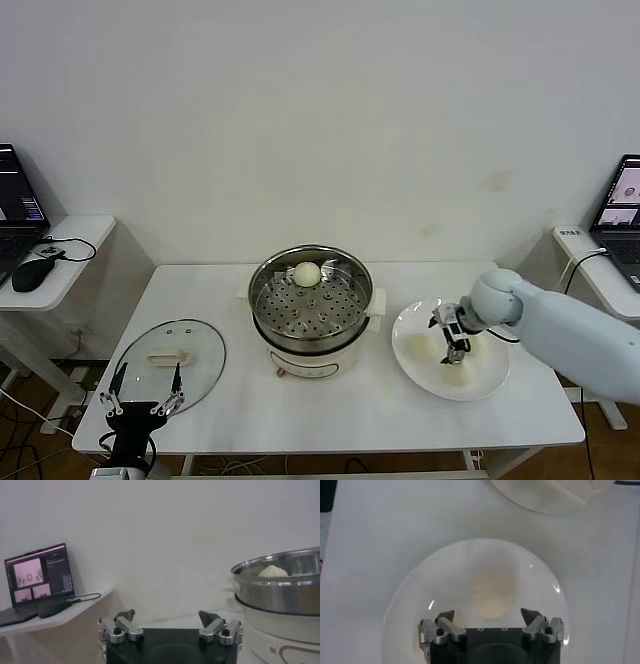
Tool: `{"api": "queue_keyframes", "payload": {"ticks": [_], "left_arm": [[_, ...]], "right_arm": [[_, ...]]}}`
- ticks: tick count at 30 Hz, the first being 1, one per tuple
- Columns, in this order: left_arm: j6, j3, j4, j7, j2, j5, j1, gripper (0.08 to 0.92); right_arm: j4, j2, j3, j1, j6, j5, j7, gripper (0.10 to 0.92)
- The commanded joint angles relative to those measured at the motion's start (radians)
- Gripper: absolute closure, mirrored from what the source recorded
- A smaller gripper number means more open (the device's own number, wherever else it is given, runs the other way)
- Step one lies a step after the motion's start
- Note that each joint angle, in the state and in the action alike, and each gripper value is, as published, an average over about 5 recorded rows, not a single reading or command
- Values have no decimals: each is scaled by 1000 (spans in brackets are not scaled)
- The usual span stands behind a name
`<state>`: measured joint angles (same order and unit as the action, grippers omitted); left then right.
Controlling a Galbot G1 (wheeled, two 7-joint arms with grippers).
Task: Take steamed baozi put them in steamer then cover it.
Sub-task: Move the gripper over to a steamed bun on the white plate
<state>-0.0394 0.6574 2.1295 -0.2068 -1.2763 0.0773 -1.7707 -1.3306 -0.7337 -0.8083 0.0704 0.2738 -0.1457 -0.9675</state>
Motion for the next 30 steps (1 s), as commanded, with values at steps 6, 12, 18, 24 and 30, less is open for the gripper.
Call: {"api": "queue_keyframes", "payload": {"ticks": [6,12,18,24,30], "left_arm": [[1,-2,-8,-1,2,2,7,177],[1,-2,-9,-1,0,2,9,177],[1,-3,-6,-1,-1,1,6,177],[1,-2,-2,-1,-2,0,3,177],[1,-2,3,-1,0,1,3,177]], "right_arm": [[78,-67,34,38,4,-32,11,209],[84,-70,38,40,7,-30,8,269],[89,-75,42,42,3,-30,-5,359],[79,-63,41,32,-3,-31,-23,427],[22,0,16,-36,0,8,-46,446]]}}
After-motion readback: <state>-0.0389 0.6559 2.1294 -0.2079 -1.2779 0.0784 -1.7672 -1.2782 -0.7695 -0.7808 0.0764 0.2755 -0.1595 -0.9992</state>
